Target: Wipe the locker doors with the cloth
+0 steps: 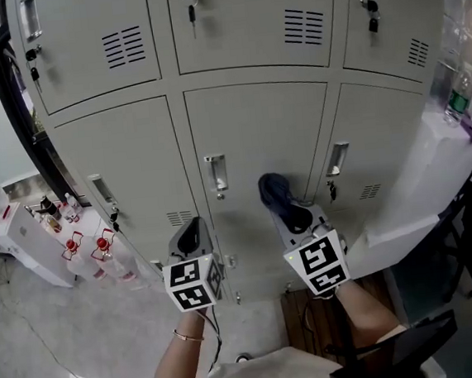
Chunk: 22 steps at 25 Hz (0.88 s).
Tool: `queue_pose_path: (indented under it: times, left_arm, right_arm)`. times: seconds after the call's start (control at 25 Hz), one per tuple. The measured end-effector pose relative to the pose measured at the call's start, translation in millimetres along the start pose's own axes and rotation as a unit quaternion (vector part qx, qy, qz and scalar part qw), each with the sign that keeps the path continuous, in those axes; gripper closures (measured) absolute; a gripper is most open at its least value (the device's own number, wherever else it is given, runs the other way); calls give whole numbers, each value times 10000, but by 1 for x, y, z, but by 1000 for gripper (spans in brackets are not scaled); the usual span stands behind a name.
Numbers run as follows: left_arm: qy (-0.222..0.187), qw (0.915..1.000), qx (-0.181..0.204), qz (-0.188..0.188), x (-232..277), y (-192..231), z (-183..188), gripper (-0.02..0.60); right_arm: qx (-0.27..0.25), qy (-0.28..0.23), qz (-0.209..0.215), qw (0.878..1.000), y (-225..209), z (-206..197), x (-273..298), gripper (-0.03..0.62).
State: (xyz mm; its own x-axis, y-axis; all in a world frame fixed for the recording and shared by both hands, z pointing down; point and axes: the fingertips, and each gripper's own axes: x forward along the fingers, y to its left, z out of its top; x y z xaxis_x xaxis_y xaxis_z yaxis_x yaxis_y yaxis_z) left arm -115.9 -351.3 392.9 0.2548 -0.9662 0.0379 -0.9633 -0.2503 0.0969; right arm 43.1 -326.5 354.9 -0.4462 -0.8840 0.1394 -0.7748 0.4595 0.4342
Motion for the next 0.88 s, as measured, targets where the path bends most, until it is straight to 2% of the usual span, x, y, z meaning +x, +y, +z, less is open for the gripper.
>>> queue_pose_path:
  times: [0.2, 0.4, 0.56, 0.88]
  left_arm:
    - [-116, 9999, -64, -9, -1, 10, 30, 572]
    - [-141, 9999, 30, 76, -2, 26, 55, 572]
    - [-179, 9998, 30, 41, 1, 32, 76, 572]
    - [-513, 9984, 225, -36, 3, 32, 125, 572]
  right_arm:
    - [-1176, -13, 110, 9930, -5, 39, 8, 553]
    - [-2162, 17, 85, 9763, -9, 71, 18, 553]
    - [-2713, 44, -6, 9625, -15, 100, 26, 551]
    - [-3970, 113, -651, 9154, -34, 165, 33, 551]
